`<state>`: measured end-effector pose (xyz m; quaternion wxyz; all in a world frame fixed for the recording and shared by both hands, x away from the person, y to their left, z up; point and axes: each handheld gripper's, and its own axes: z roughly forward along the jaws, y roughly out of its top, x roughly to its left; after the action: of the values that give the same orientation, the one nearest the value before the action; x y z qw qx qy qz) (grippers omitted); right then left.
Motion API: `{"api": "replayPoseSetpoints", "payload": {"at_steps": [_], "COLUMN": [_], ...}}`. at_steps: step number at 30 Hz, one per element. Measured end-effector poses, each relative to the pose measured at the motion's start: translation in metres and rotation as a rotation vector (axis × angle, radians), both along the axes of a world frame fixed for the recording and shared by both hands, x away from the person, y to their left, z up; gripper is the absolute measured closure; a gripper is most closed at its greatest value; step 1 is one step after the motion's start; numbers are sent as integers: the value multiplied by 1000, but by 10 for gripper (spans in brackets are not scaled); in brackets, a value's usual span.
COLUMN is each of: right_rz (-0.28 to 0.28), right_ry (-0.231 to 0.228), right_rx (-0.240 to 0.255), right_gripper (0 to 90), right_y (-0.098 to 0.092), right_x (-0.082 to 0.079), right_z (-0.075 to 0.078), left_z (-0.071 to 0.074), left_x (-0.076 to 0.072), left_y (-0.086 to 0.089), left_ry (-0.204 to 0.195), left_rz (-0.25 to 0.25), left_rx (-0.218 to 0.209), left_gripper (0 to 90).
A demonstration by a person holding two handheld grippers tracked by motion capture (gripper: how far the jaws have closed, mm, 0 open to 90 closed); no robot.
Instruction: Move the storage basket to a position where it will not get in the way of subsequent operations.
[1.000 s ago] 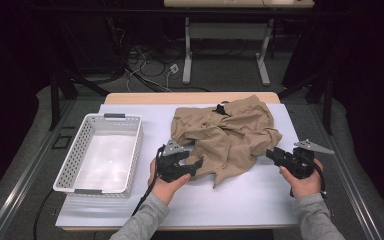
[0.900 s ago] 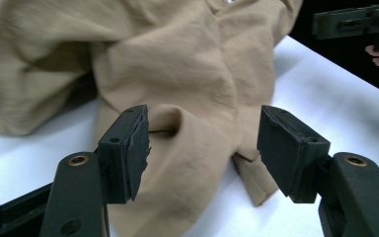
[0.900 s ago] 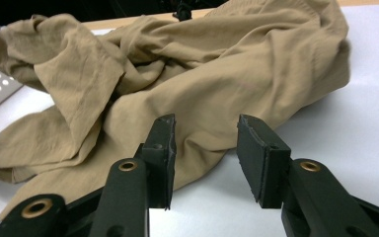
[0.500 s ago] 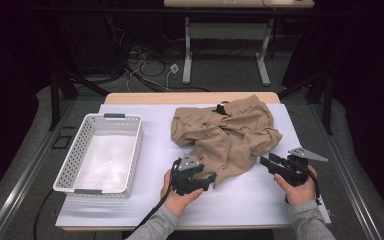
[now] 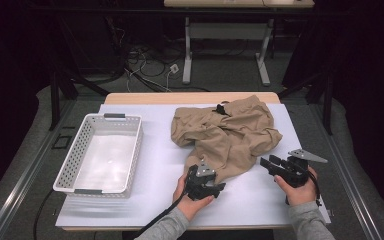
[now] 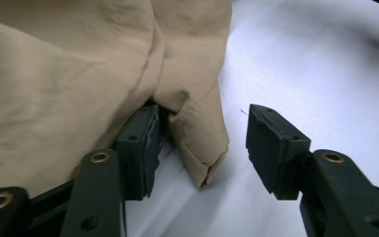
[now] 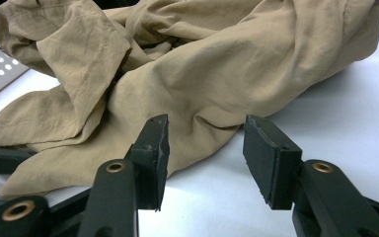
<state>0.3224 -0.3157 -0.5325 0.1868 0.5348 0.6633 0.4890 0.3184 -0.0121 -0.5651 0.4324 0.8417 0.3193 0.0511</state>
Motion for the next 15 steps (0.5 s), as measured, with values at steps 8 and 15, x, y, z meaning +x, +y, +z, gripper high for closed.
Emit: {"api": "replayPoseSetpoints", "payload": {"at_steps": [8,15], "right_rz": [3,8], "right_ry": [13,9], "right_rx": [0,-10], "right_gripper": [521,521], "right_y": [-1,0], "right_x": [0,1], "right_z": [0,-3], "left_z": [2,40], "left_x": [7,16], "left_y": [-9,-11], "left_ry": [-40,-87], "left_rz": [3,-11], "left_rx": [81,-31], "left_gripper": [788,874]}}
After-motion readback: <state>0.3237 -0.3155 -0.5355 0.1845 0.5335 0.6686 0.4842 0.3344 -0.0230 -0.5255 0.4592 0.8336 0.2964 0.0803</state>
